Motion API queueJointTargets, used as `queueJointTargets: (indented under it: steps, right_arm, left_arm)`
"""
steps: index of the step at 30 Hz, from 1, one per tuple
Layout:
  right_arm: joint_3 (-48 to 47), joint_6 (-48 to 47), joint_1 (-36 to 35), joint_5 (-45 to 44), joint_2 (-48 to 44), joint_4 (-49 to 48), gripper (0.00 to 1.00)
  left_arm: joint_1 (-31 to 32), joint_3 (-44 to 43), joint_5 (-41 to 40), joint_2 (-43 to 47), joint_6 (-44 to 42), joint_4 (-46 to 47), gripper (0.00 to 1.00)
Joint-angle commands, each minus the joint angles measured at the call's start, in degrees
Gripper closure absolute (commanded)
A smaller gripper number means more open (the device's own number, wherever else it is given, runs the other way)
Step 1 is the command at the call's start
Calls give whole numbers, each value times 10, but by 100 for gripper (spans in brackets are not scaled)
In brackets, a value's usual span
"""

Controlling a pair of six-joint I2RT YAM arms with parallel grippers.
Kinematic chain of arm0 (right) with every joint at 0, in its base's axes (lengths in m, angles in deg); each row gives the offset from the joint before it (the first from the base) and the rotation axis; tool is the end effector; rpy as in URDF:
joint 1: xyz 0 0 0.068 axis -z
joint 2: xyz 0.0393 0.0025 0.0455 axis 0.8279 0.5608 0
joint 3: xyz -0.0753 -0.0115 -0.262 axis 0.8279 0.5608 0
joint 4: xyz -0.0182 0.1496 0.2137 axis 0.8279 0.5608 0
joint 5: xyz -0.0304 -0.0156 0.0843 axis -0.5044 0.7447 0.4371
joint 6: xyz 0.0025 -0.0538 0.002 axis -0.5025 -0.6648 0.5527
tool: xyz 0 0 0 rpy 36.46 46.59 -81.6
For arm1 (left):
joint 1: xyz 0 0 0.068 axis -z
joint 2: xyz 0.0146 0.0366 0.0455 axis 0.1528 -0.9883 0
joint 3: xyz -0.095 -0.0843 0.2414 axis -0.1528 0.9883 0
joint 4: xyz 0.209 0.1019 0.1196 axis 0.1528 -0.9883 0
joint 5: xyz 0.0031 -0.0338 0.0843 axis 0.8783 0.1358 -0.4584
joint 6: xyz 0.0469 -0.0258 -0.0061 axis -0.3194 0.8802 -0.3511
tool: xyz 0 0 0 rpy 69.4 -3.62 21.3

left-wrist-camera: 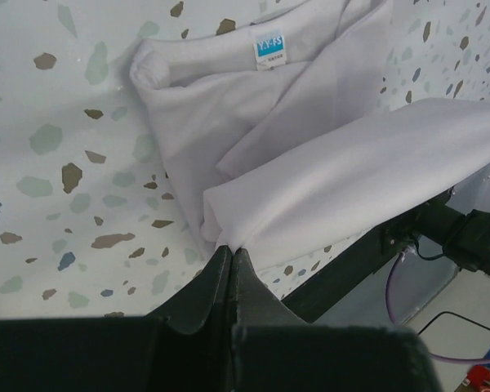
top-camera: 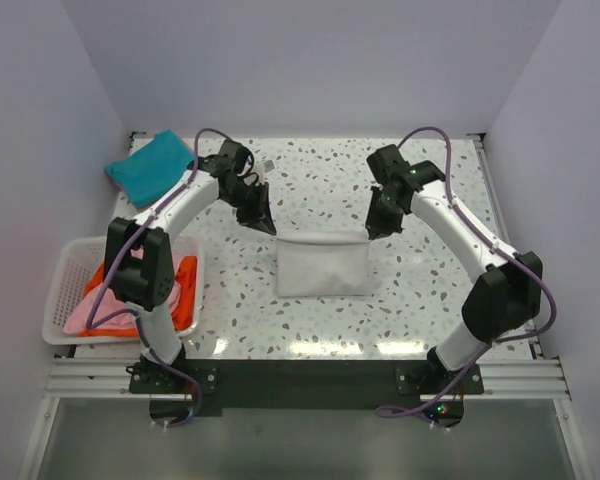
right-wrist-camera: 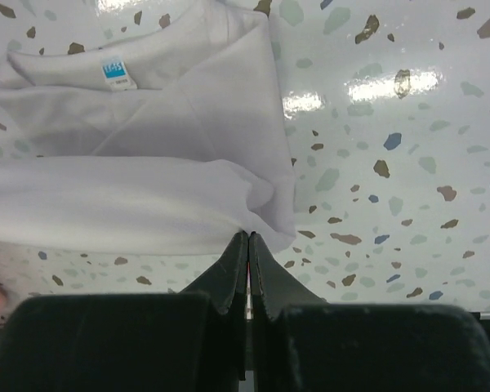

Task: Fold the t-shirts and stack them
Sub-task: Fold the tshirt

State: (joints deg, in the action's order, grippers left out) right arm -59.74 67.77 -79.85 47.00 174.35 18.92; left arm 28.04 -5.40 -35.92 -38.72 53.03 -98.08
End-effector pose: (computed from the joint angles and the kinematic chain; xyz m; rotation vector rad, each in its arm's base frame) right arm 0.2895 0.1253 0.3079 0.3806 2.7595 0.1571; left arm 0.3499 -0.1415 0.2492 0.1320 2.8335 -0.9138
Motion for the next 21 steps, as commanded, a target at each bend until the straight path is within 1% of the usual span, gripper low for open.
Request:
queueJointTargets:
  steps: [1,7,10,16,17,18,19,20,21]
  right_arm:
    - [-43,-24,11,-29,33,-17,100]
    - [-85,-28,23,-38,93,-28,100]
    - [-103,-31,27,-44,116,-30,100]
    - [-117,-34,43,-55,142,-36,100]
    - [-116,-35,45,-57,143,-39,100]
    - [-114,-35,48,-59,145,-49,100]
    - [-116,-36,49,-62,146,-52,86]
    - [-122,-39,50,-68,149,-53,72]
    - [-128,-44,50,-71,150,-53,58]
  left_arm:
    - [-15,-51,8,-32,-34,-26,100]
    - [-29,-98,15,-90,-36,-23,100]
    - [-29,-138,21,-129,-37,-17,100]
    - [-29,-167,38,-170,-34,30,99]
    - [-29,-169,36,-173,-32,42,85]
    - [-29,-169,37,-174,-28,52,72]
    - [-30,-171,38,-176,-25,59,50]
    - [-30,-173,38,-176,-18,69,41]
    - [-30,-172,28,-172,-14,75,36]
